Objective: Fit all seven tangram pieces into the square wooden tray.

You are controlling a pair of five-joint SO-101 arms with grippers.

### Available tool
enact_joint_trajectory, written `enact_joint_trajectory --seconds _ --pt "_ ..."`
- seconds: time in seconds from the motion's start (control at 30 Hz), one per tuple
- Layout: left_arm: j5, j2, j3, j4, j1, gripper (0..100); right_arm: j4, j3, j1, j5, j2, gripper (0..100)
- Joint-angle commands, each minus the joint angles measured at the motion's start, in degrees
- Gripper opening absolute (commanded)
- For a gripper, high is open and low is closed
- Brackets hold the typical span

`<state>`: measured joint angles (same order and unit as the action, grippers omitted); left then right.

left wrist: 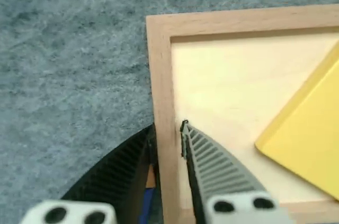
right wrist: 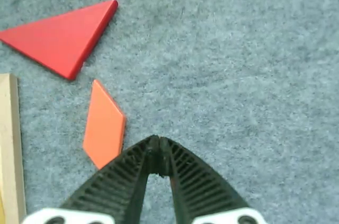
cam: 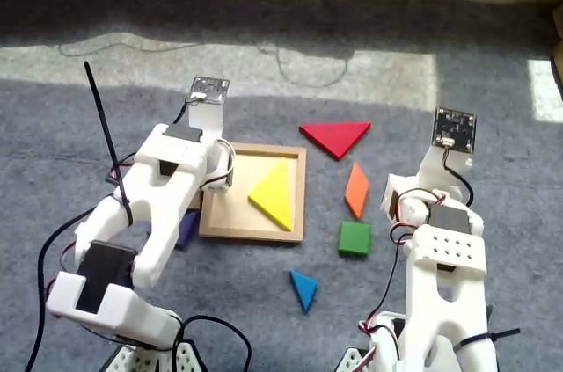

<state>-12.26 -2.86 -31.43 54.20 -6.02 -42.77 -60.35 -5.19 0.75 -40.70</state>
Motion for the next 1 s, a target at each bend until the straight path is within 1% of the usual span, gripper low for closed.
enact_joint_trajectory --seconds 0.0,0.3,0.4,0.47,0.63,0.97 --pt "-5.0 3.6 0.9 1.8 -1.1 22 1.2 0.2 -0.2 0.1 -1.8 1.0" --pt "-5.5 3.6 3.0 3.9 -1.1 22 1.2 2.2 0.1 0.1 -1.8 1.2" --pt "-5.2 3.0 2.9 3.9 -1.7 22 0.9 6.0 3.1 0.1 -1.2 3.8" --pt "-5.1 2.9 2.9 3.9 -3.3 22 0.9 8.2 5.5 0.1 0.8 4.9" --pt "-1.3 2.9 2.9 3.8 -6.7 22 0.9 18.3 8.7 0.1 10.9 5.0" --pt "-1.4 2.9 2.9 1.8 -9.0 22 0.9 46.5 9.6 0.0 35.6 5.1"
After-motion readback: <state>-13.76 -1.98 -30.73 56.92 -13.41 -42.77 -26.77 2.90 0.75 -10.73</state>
